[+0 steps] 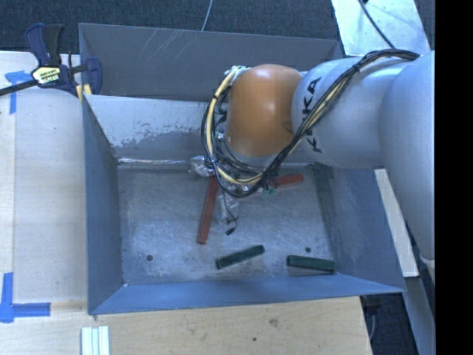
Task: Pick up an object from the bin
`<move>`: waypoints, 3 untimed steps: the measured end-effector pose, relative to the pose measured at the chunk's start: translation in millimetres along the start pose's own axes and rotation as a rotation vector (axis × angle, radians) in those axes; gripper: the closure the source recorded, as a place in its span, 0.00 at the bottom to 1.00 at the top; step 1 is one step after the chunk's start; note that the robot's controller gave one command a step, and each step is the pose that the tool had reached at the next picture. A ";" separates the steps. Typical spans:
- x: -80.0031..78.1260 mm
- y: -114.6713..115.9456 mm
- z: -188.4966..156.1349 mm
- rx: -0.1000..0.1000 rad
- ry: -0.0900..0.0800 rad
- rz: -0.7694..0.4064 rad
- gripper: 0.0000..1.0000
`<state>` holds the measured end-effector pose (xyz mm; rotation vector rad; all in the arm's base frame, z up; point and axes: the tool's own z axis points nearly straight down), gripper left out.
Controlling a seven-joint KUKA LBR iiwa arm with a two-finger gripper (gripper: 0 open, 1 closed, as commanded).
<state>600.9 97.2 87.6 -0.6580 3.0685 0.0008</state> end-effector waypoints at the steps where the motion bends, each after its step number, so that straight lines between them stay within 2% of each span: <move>1: -11.0 -6.5 15.2 -0.001 -0.004 -0.298 1.00; 3: -9.9 -6.1 12.1 -0.002 -0.001 -0.297 1.00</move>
Offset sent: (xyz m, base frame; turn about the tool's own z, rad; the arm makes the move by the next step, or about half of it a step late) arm 0.0000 0.0000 0.0000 0.0000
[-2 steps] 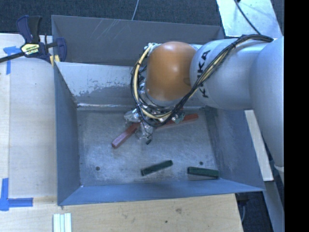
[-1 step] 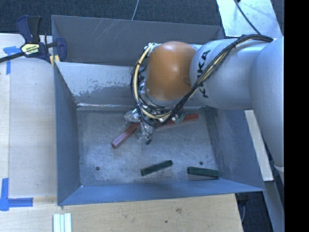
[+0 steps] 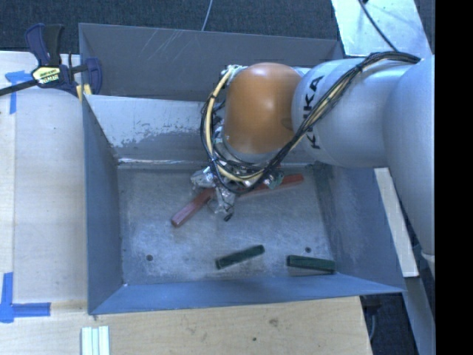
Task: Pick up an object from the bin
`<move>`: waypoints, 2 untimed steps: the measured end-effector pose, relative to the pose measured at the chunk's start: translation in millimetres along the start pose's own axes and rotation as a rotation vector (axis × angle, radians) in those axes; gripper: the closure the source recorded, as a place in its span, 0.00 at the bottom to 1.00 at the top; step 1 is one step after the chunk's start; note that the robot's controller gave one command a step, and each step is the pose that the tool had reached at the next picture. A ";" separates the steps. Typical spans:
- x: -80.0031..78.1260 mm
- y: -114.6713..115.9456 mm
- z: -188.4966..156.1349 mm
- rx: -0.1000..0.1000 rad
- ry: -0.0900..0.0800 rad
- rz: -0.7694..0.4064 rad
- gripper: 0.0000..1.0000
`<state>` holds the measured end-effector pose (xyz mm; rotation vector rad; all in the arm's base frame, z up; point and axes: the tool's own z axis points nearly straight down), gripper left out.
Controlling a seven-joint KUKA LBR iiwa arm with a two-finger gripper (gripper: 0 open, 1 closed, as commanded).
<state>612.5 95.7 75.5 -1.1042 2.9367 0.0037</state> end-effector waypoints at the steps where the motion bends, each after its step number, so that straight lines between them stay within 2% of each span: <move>1: 0.5 -0.1 -13.2 0.000 0.003 0.001 1.00; 2: -0.3 -0.6 -23.9 0.001 0.002 0.002 1.00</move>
Offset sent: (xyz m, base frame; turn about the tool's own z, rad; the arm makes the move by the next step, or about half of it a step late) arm 0.0000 -0.0001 0.0594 0.0000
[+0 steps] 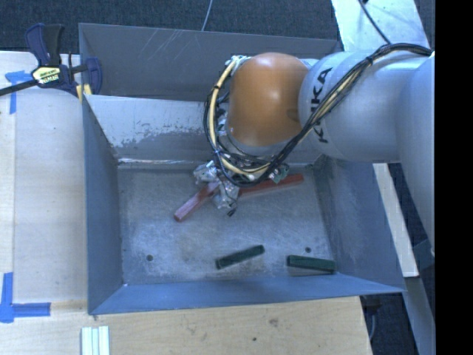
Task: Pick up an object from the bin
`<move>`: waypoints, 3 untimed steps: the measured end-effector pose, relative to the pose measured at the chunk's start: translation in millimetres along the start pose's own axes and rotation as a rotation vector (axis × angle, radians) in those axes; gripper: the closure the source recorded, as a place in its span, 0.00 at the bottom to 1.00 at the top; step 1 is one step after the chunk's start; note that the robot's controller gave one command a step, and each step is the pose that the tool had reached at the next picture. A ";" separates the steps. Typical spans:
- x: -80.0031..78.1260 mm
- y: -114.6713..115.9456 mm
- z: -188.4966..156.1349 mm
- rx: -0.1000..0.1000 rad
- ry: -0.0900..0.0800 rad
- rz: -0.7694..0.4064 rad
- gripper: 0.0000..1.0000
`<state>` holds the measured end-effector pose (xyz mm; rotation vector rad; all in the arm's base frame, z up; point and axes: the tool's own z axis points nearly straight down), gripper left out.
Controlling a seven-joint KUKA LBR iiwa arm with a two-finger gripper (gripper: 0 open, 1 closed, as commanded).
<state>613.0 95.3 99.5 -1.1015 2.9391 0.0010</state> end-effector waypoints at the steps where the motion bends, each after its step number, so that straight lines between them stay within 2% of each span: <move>1: 0.6 0.4 -14.2 -0.001 0.002 0.001 1.00; 3: -0.1 0.0 -42.7 0.000 0.001 0.003 1.00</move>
Offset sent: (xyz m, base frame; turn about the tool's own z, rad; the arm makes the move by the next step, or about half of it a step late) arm 0.0000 0.0001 0.0609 0.0000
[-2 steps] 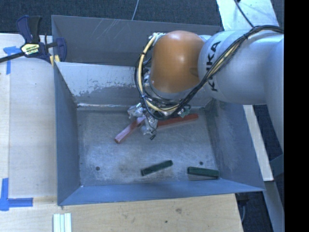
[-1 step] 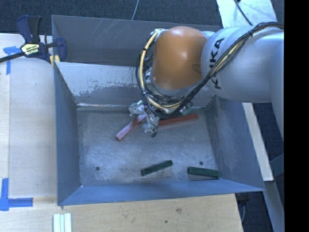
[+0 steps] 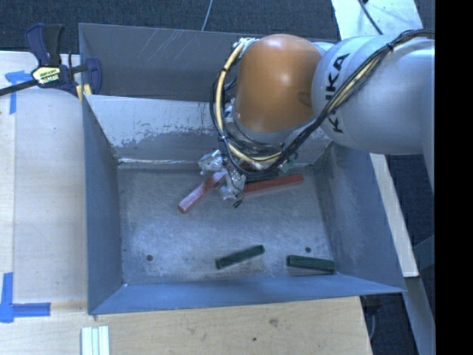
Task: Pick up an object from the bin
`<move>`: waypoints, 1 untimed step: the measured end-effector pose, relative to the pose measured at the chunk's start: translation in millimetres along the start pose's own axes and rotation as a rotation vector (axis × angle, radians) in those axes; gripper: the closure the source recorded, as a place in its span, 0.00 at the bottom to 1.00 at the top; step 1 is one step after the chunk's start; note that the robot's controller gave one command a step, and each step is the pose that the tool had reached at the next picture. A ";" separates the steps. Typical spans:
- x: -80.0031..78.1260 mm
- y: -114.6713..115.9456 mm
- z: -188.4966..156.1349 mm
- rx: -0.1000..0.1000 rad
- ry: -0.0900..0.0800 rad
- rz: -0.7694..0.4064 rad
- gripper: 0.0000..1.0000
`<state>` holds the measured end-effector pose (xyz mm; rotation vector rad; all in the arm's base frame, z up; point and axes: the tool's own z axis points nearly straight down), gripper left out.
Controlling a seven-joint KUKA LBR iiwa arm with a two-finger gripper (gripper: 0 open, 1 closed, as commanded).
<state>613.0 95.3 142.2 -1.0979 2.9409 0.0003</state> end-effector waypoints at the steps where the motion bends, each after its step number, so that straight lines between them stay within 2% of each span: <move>1: -0.4 -0.2 -12.7 0.001 -0.002 0.001 1.00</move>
Offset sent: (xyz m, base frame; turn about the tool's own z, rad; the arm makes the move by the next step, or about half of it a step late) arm -0.0002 -0.0002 0.0337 0.0000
